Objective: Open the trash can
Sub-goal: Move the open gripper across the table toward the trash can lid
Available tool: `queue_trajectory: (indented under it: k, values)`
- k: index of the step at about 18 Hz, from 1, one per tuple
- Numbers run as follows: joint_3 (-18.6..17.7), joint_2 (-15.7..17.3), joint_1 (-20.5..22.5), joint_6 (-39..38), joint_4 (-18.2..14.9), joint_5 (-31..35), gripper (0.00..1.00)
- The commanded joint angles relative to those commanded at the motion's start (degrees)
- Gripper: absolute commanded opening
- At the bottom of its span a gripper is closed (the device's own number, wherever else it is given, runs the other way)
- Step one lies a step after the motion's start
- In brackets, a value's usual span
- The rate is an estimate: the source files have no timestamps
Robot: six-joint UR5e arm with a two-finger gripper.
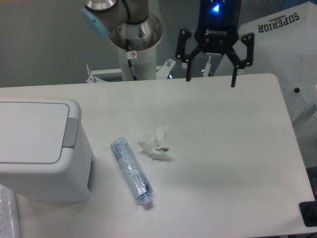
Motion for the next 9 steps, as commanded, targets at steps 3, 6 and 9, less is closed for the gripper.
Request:
queue_trajectory:
  k: [3, 6, 9]
  values:
    - [-0.2, -0.4, -4.3, -4.3, -0.1, 3.5, 1.00]
    - [-0.1, -2.3, -9.2, -11.2, 0.0, 6.1, 1.00]
    - [0.0, -3.9, -13.4, -19.8, 0.0, 7.7, 1.00]
